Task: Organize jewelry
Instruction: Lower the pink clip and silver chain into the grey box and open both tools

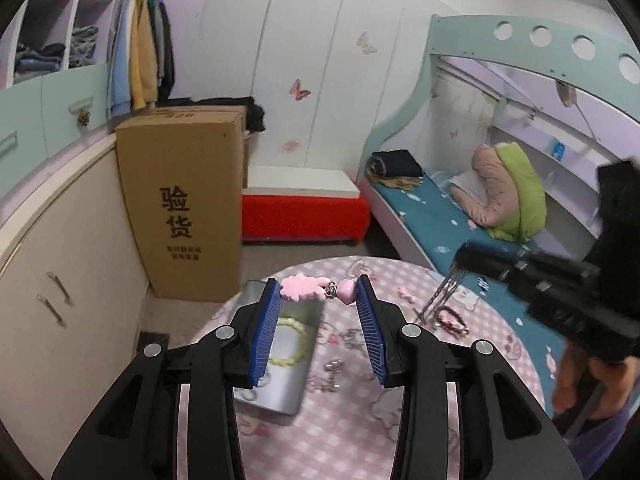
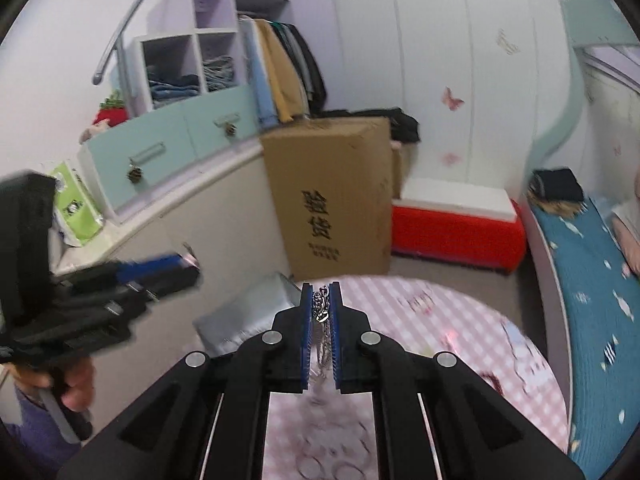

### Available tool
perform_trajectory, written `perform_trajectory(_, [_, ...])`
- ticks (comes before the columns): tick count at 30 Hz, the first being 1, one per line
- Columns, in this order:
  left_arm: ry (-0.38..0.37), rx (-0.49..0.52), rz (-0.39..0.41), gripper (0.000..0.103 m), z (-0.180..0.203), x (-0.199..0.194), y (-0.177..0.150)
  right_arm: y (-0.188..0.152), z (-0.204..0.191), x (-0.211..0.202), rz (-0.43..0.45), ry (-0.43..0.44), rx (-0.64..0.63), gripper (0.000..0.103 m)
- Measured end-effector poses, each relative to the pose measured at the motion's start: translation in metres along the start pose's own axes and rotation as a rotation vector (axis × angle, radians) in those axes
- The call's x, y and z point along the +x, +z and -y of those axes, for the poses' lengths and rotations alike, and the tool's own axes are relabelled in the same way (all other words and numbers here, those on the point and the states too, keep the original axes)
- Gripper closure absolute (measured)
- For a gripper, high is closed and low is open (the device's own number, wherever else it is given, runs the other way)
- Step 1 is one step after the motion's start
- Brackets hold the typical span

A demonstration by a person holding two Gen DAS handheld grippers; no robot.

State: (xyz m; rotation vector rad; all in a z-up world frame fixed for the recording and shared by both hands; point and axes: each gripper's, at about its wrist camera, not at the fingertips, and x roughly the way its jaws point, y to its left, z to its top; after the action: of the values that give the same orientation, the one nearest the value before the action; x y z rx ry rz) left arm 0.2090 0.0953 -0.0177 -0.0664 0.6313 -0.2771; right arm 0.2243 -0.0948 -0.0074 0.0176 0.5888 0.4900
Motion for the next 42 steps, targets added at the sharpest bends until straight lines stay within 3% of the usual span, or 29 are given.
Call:
perform_trajectory(6, [0.02,-0.024,-0.067,0.064,-0.031,0.021,0.0,0.039,-0.034,0.001,0.048,0.036,-0.056,0.095])
perform_trajectory(13, [0.009,-0.039,-0.146,0.064,-0.048,0.048,-0.012,0.057,-0.062,0.025,0.008,0.055,-0.101,0.095])
perform_trajectory(22, [0.021,-0.039,-0.234,0.064,-0.059,0.075,-0.034,0.053,-0.072,0.038,-0.028,0.079,-0.114,0.095])
perform_trajectory(31, [0.019,-0.065,-0.279,0.062,-0.063,0.092,-0.044,0.025,-0.076,0.092,-0.174,0.089,-0.1,0.095])
perform_trajectory(36, [0.001,-0.1,-0.278,0.045,-0.066,0.092,-0.044,0.01,-0.073,0.117,-0.24,0.082,-0.084,0.095])
perform_trajectory(42, [0.004,-0.14,-0.253,0.036,-0.069,0.083,-0.039,-0.005,-0.064,0.137,-0.301,0.088,-0.039,0.092])
